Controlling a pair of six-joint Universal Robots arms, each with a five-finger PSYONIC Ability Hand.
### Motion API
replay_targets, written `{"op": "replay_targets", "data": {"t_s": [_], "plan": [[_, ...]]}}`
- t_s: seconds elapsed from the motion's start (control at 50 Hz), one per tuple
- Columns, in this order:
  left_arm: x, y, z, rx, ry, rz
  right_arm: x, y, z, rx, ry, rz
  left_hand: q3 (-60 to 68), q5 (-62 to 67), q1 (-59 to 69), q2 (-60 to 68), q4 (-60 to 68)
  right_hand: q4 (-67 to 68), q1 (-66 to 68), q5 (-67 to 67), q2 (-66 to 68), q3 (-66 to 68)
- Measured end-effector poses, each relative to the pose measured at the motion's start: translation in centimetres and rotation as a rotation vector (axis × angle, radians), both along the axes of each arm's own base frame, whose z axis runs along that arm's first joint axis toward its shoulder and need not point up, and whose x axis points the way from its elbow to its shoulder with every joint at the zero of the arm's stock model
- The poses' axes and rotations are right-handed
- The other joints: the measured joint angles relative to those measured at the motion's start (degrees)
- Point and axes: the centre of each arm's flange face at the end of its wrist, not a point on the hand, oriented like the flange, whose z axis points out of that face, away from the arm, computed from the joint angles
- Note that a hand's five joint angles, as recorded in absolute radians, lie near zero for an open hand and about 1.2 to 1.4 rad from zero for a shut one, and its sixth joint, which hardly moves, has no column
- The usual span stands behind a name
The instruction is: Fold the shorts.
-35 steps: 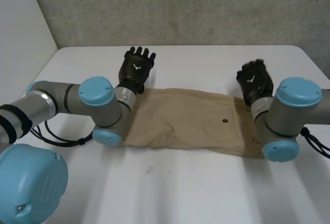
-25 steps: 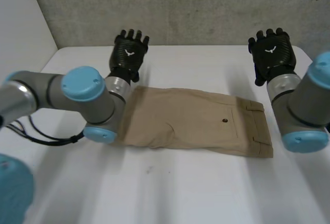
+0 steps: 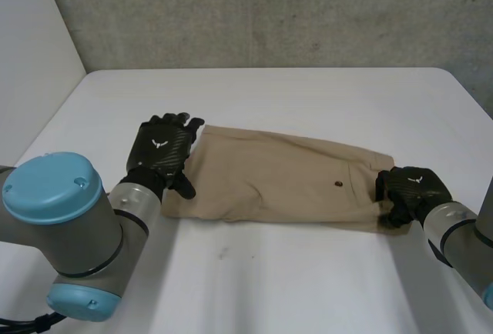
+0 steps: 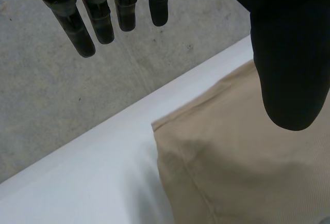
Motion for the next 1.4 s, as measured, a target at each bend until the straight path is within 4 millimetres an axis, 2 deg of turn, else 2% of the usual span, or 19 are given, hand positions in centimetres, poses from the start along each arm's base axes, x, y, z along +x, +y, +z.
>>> {"op": "replay_targets", "data": {"t_s": [0.06, 0.24, 0.32, 0.4, 0.46, 0.58, 0.66, 0.7, 0.76, 0.78, 0.84, 0.86, 0.88, 1.02, 1.04, 1.08, 1.2, 1.34, 1.4], "plan": [[0.0, 0.0, -0.1, 0.002, -0.003, 0.001, -0.3, -0.6, -0.1, -0.015, 0.006, -0.008, 0.0, 0.0, 0.0, 0.0, 0.0, 14.0, 8.2, 10.4, 13.3, 11.7], [0.2, 0.0, 0.5, -0.013, -0.001, 0.006, -3.6, -3.0, 2.0, -0.1, 0.115, -0.07, 0.0, 0.0, 0.0, 0.0, 0.0, 14.9, 10.7, 12.2, 13.6, 12.2], [0.5, 0.1, 1.4, -0.022, 0.004, 0.013, -6.4, -4.2, 3.6, -0.131, 0.264, -0.094, 0.0, 0.0, 0.0, 0.0, 0.0, 15.0, 11.4, 12.8, 13.6, 12.2], [0.9, 0.1, 2.0, -0.02, 0.005, 0.023, -7.0, -4.8, 5.1, -0.15, 0.383, -0.06, 0.0, 0.0, 0.0, 0.0, 0.0, 15.0, 11.5, 13.3, 13.6, 12.2], [1.2, 0.1, 2.2, -0.016, 0.004, 0.029, -5.5, -4.8, 6.3, -0.186, 0.429, 0.005, 0.0, 0.0, 0.0, 0.0, 0.0, 15.0, 11.4, 13.4, 13.8, 12.2], [1.3, 0.1, 2.4, -0.011, 0.002, 0.033, 2.9, -2.7, 9.7, -0.345, 0.427, 0.253, 0.0, 0.0, 0.0, 0.0, 0.0, 15.0, 11.5, 14.4, 13.8, 14.4], [1.3, 0.2, 2.5, -0.013, 0.004, 0.031, 7.9, -0.2, 9.8, -0.399, 0.396, 0.411, 0.0, 0.0, 0.0, 0.0, 0.0, 15.0, 11.5, 14.5, 13.8, 15.1], [1.2, 0.3, 2.6, -0.016, 0.006, 0.029, 11.4, 2.5, 8.9, -0.411, 0.371, 0.547, 0.0, 0.0, 0.0, 0.0, 0.0, 15.0, 11.5, 14.5, 13.8, 15.1], [1.2, 0.3, 2.7, -0.019, 0.008, 0.028, 13.5, 4.6, 7.8, -0.405, 0.352, 0.645, 0.0, 0.0, 0.0, 0.0, 0.0, 14.2, 11.4, 14.3, 13.2, 14.3], [1.2, 0.3, 2.9, -0.024, 0.011, 0.027, 15.6, 7.2, 6.2, -0.381, 0.328, 0.77, 0.0, 0.0, 0.0, 0.0, 0.0, 3.8, 5.3, 6.4, 2.4, 3.0], [1.2, 0.3, 3.1, -0.029, 0.014, 0.027, 16.9, 9.5, 4.7, -0.349, 0.298, 0.882, 0.0, 0.0, 0.0, 0.0, 0.0, -6.8, -5.3, -3.8, -8.6, -7.4], [1.1, 0.2, 3.2, -0.034, 0.016, 0.028, 17.4, 10.4, 4.1, -0.333, 0.275, 0.93, 0.0, 0.0, 0.0, 0.0, 0.0, -30.9, -26.0, -27.5, -32.6, -30.7], [1.1, 0.1, 3.3, -0.037, 0.018, 0.028, 17.6, 10.8, 4.0, -0.324, 0.256, 0.953, 0.0, 0.0, 0.0, 0.0, 0.0, -36.4, -29.3, -33.1, -36.9, -35.7], [0.9, -0.4, 4.1, -0.067, 0.032, 0.027, 17.3, 9.8, 5.7, -0.298, 0.143, 0.886, 0.0, 0.0, 0.0, 0.0, 0.0, -40.0, -31.1, -36.8, -41.2, -41.1], [0.8, -0.6, 4.5, -0.078, 0.038, 0.025, 15.9, 7.1, 7.7, -0.268, 0.021, 0.731, 0.0, 0.0, 0.0, 0.0, 0.0, -40.0, -31.1, -36.8, -41.2, -41.1], [0.7, -0.7, 4.7, -0.084, 0.042, 0.025, 15.6, 6.5, 8.1, -0.262, -0.007, 0.697, 0.0, 0.0, 0.0, 0.0, 0.0, -40.0, -31.1, -36.8, -41.2, -41.1], [-1.3, -1.7, 6.1, -0.129, 0.088, -0.007, 11.2, 1.4, 11.3, -0.18, -0.299, 0.374, 0.0, 0.0, 0.0, 0.0, 0.0, -40.0, -31.1, -36.8, -41.2, -41.1], [-5.2, -0.7, 4.2, -0.043, 0.118, -0.101, 9.8, 0.1, 9.3, -0.075, -0.31, 0.28, 0.0, 0.0, 0.0, 0.0, 0.0, -40.0, -31.1, -36.8, -41.2, -41.1], [-6.9, 0.1, 1.8, 0.065, 0.11, -0.134, 9.6, -0.1, 7.2, -0.004, -0.265, 0.258, 0.0, 0.0, 0.0, 0.0, 0.0, -40.0, -31.1, -36.8, -41.2, -41.1]]}}
